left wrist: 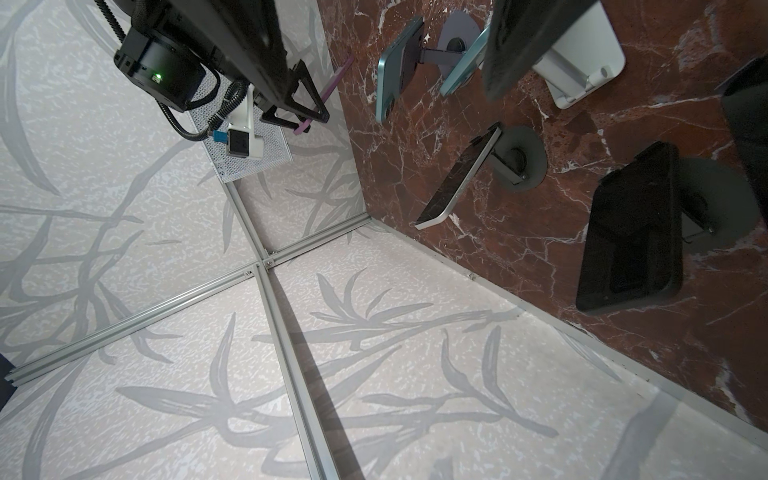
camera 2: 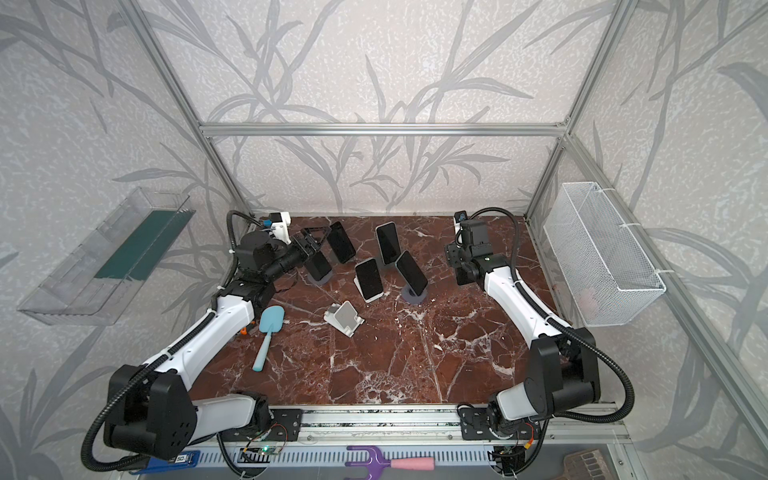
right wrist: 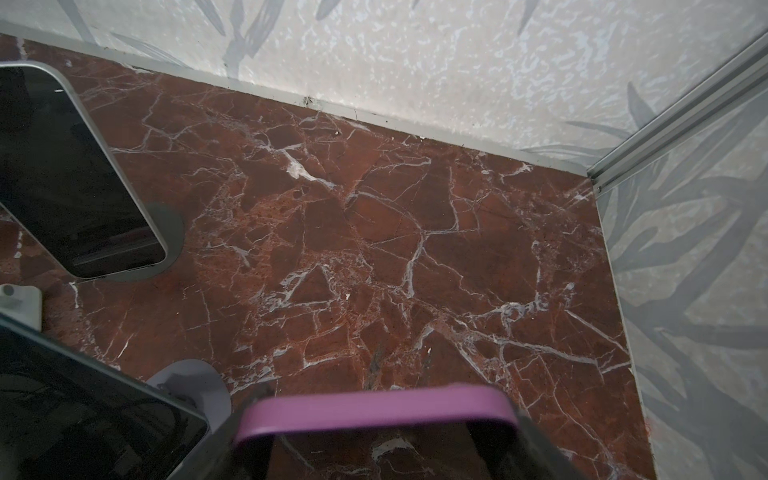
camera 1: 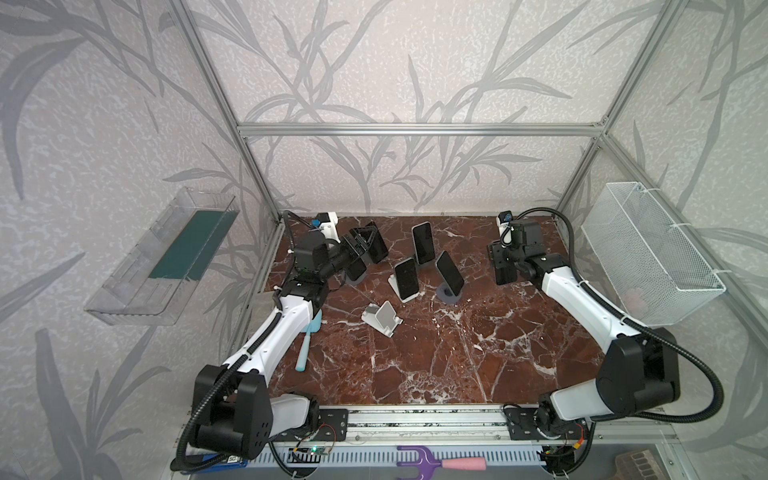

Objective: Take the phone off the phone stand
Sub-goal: 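Carry the held phone toward the far corner near the basket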

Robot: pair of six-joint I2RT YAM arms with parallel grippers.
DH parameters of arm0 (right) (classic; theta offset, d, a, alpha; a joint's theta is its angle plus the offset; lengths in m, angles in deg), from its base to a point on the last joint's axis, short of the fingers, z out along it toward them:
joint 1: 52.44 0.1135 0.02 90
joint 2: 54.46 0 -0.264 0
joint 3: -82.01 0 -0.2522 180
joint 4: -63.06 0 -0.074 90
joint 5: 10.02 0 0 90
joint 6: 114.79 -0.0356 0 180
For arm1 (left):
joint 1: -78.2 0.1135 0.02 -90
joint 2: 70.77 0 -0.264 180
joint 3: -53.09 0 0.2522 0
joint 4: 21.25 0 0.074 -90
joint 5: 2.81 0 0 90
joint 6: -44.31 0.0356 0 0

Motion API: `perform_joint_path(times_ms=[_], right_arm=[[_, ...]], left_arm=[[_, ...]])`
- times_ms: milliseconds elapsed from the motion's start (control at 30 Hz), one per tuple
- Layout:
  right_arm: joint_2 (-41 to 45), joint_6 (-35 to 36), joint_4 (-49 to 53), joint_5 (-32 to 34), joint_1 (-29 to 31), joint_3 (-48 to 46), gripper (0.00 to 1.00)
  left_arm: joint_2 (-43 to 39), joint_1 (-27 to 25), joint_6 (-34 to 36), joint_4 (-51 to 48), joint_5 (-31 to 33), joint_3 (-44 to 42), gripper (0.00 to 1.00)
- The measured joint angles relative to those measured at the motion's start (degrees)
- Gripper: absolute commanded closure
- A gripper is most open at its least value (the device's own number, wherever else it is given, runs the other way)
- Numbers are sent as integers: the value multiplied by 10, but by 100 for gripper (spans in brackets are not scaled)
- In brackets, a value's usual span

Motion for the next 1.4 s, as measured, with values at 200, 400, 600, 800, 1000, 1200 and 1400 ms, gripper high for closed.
perform_joint_path(times_ms=[200,400,600,800,1000,1200,1400], right_arm=[[-36,-4,16,-15,-28,27,37],[-100,-10,34,-27,-37,61,37],[-157,-10,44,-50,-38,78,37],[-198,-12,48,-61,-38,94,36],[-239,-20,77,-62,-38,135,36],[-255,-28,96,-58,-43,153,35],[-285,-40,128,-58,-47,194,35]], left_arm=[[0,0,-3,1,0,0,27],[0,0,-2,0,0,0,27],[0,0,3,-5,5,0,27],[0,0,3,-5,5,0,27],[-3,0,12,-9,5,0,27],[-4,0,11,-9,1,0,27],[-4,0,4,-9,-2,0,27]])
